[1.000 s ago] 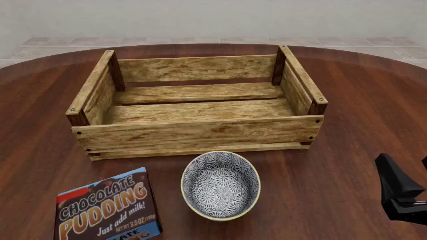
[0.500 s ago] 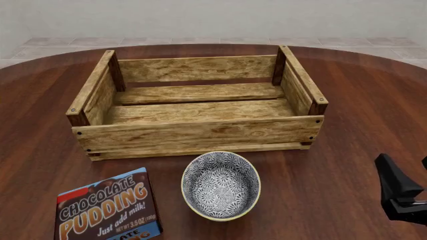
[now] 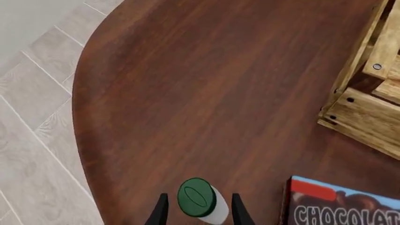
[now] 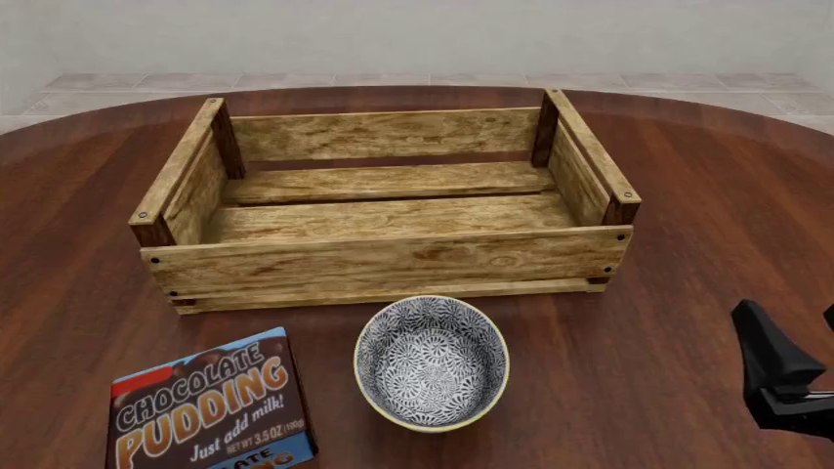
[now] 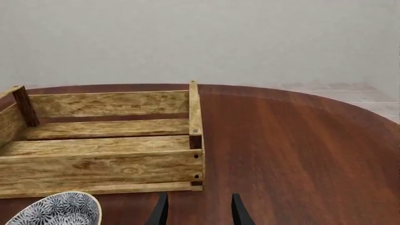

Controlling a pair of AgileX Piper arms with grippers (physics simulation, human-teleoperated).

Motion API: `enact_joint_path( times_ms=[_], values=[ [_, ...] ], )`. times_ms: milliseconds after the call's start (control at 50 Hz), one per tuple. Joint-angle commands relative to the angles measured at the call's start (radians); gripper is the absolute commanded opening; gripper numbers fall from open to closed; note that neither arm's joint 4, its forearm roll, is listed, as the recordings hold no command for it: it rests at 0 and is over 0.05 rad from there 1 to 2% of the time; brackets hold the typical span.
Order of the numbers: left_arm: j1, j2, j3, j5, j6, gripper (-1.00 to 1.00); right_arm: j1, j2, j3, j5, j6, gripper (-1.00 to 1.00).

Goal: Pick up the salad dressing and put it in the tray.

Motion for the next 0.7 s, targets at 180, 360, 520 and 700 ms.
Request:
enact_joint_path(
  times_ms=[180, 360, 520, 700],
  values=[
    [0.006, 0.002, 0.041, -0.010, -0.022, 1.00, -0.003, -0.005, 0.000, 0.005, -0.003, 1.00],
    [0.020, 0.012, 0.040, -0.023, -0.015, 1.00, -0.007, -0.011, 0.000, 0.011, -0.002, 1.00],
    [0.040, 0.033, 0.030, -0.045, -0.011, 1.00, -0.008, -0.022, 0.000, 0.021, -0.003, 1.00],
    [0.036, 0.028, 0.030, -0.041, -0.015, 1.00, -0.010, -0.027, 0.000, 0.026, -0.005, 1.00]
  ],
)
